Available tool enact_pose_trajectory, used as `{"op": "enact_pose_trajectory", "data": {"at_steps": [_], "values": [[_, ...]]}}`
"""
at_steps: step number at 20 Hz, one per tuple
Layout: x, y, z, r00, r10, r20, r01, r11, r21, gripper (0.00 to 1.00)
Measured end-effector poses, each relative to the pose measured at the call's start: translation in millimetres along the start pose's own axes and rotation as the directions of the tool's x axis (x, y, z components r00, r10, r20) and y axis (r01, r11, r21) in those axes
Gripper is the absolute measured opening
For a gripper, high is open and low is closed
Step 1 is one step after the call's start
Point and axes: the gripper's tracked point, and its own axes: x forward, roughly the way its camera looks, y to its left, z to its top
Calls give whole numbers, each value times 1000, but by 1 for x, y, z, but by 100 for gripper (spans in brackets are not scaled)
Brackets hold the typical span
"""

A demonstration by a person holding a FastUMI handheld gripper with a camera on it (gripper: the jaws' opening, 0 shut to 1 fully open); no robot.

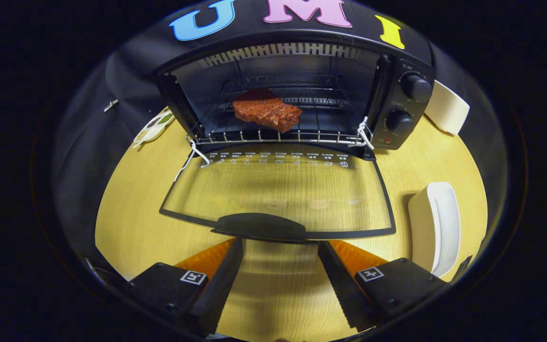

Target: Open the toaster oven, put the food inside, and close the toaster oven door.

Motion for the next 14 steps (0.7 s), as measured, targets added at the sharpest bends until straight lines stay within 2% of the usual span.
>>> {"op": "enact_pose_trajectory", "data": {"at_steps": [3,5,12,14], "values": [[-14,1,9,999,4,35,-5,1000,22,99],[-26,3,30,996,20,92,-27,997,66,99],[-48,8,73,984,54,172,-63,997,50,98],[-53,8,84,980,66,190,-82,994,76,99]]}}
